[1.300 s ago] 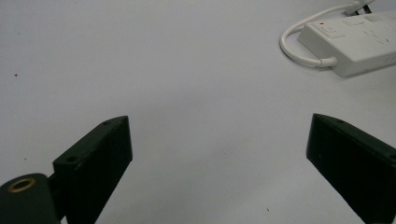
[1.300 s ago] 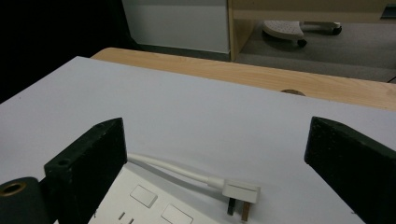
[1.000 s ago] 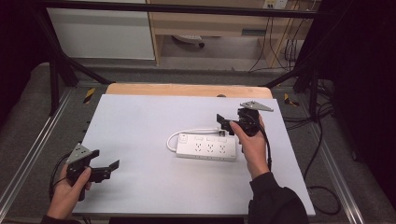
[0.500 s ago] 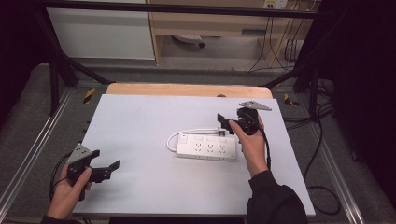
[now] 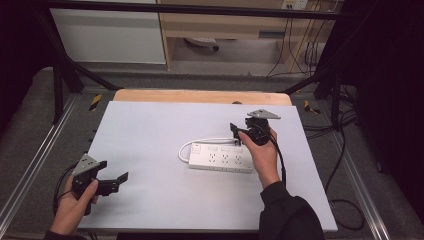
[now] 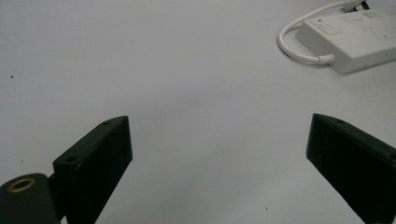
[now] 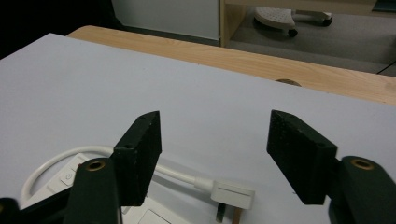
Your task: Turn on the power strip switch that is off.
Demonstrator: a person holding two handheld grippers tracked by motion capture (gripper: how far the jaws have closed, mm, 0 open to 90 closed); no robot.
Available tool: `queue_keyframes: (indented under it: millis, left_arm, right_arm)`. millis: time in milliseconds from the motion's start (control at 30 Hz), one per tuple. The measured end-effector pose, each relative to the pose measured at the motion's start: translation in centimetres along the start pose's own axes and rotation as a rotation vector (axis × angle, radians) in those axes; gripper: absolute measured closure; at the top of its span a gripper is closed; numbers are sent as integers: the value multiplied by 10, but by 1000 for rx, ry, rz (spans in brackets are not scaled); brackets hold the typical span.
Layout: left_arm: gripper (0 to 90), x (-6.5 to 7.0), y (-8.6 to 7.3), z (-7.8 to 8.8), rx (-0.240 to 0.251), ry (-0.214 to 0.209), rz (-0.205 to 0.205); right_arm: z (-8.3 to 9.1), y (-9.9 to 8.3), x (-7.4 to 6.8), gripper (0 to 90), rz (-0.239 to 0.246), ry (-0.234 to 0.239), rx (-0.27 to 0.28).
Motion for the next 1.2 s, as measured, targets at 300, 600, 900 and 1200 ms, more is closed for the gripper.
queue_keyframes:
  millis: [300,600,900,1200]
  left_arm:
    - [70,0,0,0,0,-1,-1]
    - [70,0,0,0,0,-1,-3]
    - [70,0,0,0,-6,0,-7]
    - [70,0,0,-1,-7,-1,-8]
  right_arm:
    - [-7,-3,-6,495,4,12,-5]
    - [-12,-7,-13,568,9,39,-18]
    - [-18,-14,-23,613,43,67,-54]
    - [-25,-21,-26,652,18,87,-79]
Point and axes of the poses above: each handheld gripper's, and its own axes: z roughly backward along the jaws, y roughly out of its top, x roughly to its right, the point moved 5 cm from there along -z, roughly forward along the jaws, and after that the axes turned 8 degrees about -y, right-handed, at the moved point
